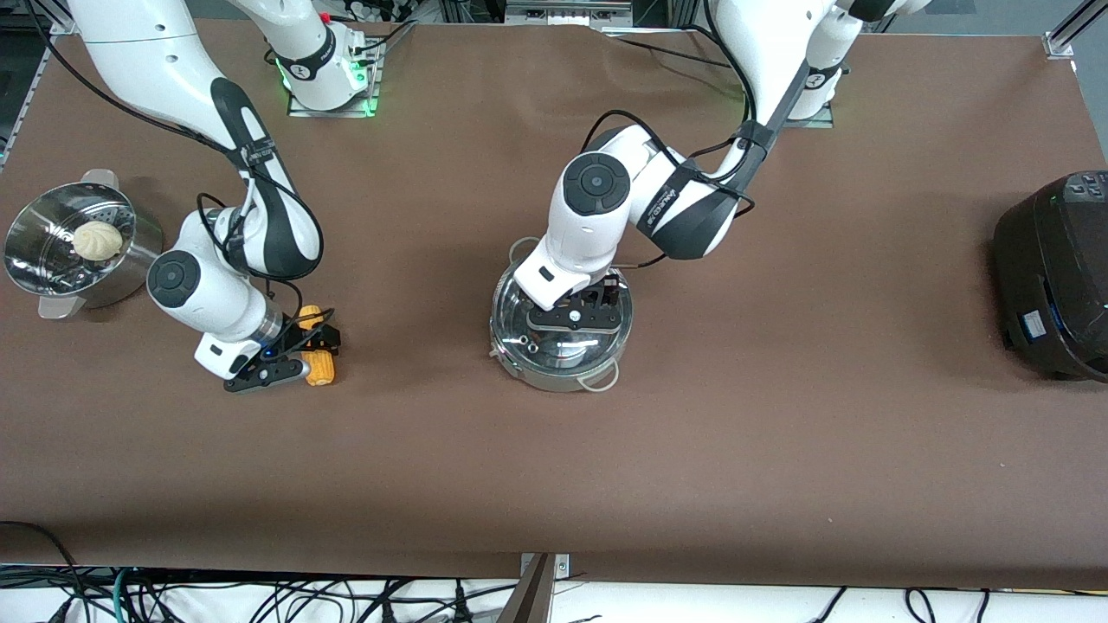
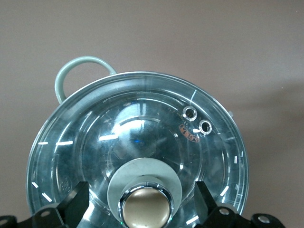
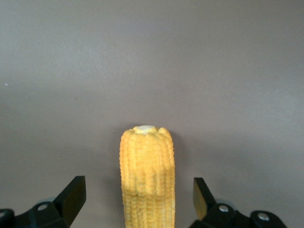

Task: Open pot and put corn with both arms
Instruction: 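Close the left gripper on the lid knob while the right gripper grasps the corn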

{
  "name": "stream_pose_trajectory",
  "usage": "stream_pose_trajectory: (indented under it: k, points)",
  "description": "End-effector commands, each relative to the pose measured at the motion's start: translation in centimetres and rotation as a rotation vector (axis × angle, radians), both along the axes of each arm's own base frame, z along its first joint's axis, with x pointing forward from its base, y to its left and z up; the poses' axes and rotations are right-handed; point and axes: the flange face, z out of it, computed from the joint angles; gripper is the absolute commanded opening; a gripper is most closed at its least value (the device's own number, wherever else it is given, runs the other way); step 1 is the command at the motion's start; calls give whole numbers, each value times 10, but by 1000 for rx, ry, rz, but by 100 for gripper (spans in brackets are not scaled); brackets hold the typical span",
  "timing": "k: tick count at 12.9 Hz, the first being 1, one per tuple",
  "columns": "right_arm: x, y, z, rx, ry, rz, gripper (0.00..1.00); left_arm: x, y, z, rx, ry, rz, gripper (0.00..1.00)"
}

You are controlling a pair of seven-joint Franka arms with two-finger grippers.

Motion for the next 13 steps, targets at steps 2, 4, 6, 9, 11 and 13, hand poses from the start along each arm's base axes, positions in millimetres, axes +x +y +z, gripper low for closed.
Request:
stream_pose_trajectory:
  k: [2, 4, 6, 9, 11, 13]
  points:
    - [-14, -4, -3, 7, -23, 42, 100, 3, -6, -1, 9, -22, 6, 83]
    - [-14, -8, -4, 5, -23, 50, 100, 2, -7, -2, 11, -20, 4, 72]
    - [-16, -9, -8, 4, -15, 50, 100, 1, -6, -3, 13, -17, 4, 61]
    - [-15, -15, -11, 2, -19, 54, 100, 0, -7, -3, 13, -16, 1, 39]
    - [-16, -16, -15, 1, -18, 52, 100, 0, -7, -4, 13, -15, -8, 34]
    - [-17, -15, -19, 1, -13, 53, 100, -2, -9, -3, 9, -13, -9, 34]
